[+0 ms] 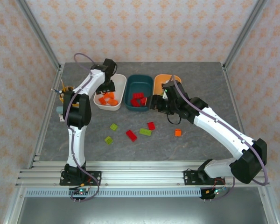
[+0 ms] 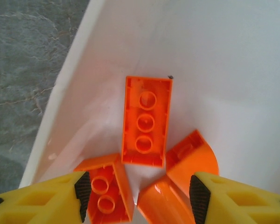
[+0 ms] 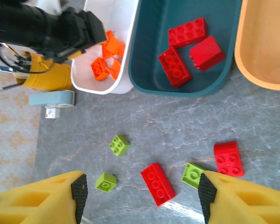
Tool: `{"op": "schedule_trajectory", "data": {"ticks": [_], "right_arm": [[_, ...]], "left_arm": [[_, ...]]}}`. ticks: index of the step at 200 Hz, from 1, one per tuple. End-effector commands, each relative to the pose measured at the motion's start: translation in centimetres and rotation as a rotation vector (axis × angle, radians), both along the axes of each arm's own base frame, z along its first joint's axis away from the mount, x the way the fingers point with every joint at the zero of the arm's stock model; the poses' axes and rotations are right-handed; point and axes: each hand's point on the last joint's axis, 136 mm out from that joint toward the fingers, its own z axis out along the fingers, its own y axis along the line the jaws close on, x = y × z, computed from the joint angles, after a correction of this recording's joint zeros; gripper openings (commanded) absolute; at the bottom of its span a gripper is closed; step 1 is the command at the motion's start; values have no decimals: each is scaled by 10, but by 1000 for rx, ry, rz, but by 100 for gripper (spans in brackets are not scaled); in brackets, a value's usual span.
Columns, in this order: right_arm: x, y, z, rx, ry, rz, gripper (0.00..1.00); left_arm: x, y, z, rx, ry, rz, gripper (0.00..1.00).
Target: Sort the legos into containers by color
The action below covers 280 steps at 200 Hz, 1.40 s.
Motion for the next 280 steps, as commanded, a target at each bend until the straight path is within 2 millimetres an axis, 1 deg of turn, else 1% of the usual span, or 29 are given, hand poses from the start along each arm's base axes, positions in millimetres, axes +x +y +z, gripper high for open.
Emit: {"op": "schedule_trajectory", "data": {"ticks": [1,7,12,16,18,20,22,33,35,41,57,63,70,85,92,113,121,134,149,165,181,211,236,257,280], "right_arm": [[-6,-7,-11,-137,-11,57,66],[-9,-4,-16,-169,-9,82,65],[-11,-1,-19,-194,-10,103,66],[-12,1,-22,-212,-8,118,65],[-13,3,-24,-222,-7,127,65],[-14,4,-25,-229,-6,137,65],[-14,6,-27,-236,-4,144,65],[-19,18,-36,-272,0,194,65],[-20,22,-39,-280,0,209,65],[-22,29,-43,-296,0,234,65],[-29,51,-57,-345,-2,313,65],[-32,62,-64,-369,-1,346,65],[-36,71,-71,-388,3,377,65],[-43,95,-86,-417,14,442,65],[-46,105,-94,-424,22,469,65],[-47,132,-111,-456,36,534,66],[-46,143,-118,-470,38,558,66],[-44,153,-127,-488,46,580,68],[-39,165,-139,-503,58,600,69],[-32,174,-150,-531,65,611,70],[-25,182,-160,-557,71,623,71],[-19,195,-176,-575,82,653,73],[-16,200,-188,-594,97,660,72],[-13,200,-198,-614,105,651,68],[-11,201,-205,-622,111,642,62]], "left_arm": [[-13,-14,64,-38,-126,-7,63],[-19,-18,70,-57,-142,-1,63],[-24,-19,79,-76,-167,8,64],[-31,-20,83,-86,-178,15,65],[-33,-21,81,-89,-174,15,65],[-37,-20,89,-96,-193,13,65],[-40,-21,93,-111,-207,35,65],[-59,-23,103,-148,-243,64,67],[-63,-23,101,-150,-239,69,67],[-77,-24,108,-169,-259,82,67],[-115,-24,113,-196,-282,115,68],[-132,-23,109,-197,-275,129,68],[-152,-21,109,-206,-281,147,69],[-192,-12,104,-220,-290,198,69],[-212,-7,98,-227,-289,221,69],[-265,8,87,-258,-305,293,69],[-282,13,83,-280,-314,316,69],[-307,21,78,-317,-337,349,69],[-328,28,77,-350,-366,378,70],[-342,32,77,-381,-390,392,71],[-350,34,77,-402,-402,400,71],[-354,33,79,-409,-399,392,71],[-354,32,82,-414,-397,377,71],[-356,32,83,-413,-393,370,71],[-356,31,83,-416,-390,363,71]]}}
